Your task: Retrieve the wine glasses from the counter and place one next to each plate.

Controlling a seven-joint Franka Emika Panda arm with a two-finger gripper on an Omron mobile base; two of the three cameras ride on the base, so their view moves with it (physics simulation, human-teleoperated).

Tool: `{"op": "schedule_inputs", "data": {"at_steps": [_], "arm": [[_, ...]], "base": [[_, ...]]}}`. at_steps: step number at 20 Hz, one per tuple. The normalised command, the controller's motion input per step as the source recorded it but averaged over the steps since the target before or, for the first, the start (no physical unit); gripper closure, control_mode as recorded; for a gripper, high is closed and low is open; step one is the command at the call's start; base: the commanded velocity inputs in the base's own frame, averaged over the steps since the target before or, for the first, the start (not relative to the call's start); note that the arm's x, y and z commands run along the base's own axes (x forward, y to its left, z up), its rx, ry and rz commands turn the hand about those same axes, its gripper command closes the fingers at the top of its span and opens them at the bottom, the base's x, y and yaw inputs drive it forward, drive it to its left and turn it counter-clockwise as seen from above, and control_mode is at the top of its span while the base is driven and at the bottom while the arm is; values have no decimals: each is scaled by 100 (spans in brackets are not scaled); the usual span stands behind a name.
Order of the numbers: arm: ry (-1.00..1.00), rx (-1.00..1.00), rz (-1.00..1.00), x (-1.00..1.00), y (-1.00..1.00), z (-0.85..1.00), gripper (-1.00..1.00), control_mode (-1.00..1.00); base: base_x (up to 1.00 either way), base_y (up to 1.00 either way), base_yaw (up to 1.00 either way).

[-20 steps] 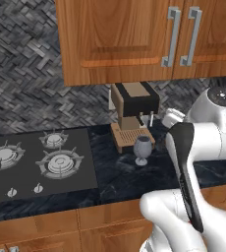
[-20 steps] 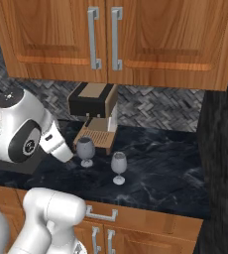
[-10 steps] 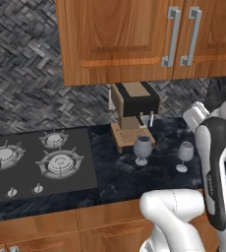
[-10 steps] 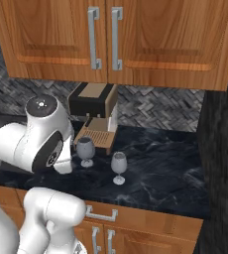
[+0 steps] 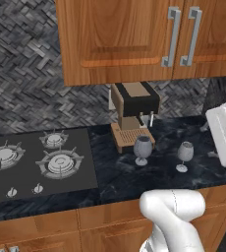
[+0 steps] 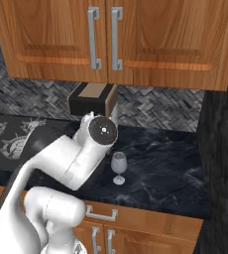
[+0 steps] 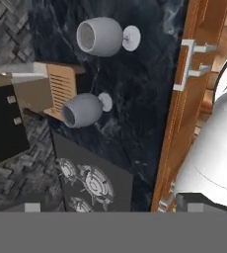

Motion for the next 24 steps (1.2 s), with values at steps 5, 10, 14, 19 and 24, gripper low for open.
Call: {"op": "schedule_inputs", "data": {"at_steps": [5, 10, 14, 19, 24], "arm": [[1, 44, 0, 4, -40, -13, -100, -100], [20, 27, 0, 22, -30, -2, -100, -100], [27, 19, 0, 19, -38, -9, -100, -100], [12, 8, 0, 7, -25, -23, -100, -100], [-2, -1, 0, 0, 0, -38, -100, -100]], "base": [[0, 0, 0], [0, 0, 0], [0, 0, 0], [0, 0, 0], [0, 0, 0]]}}
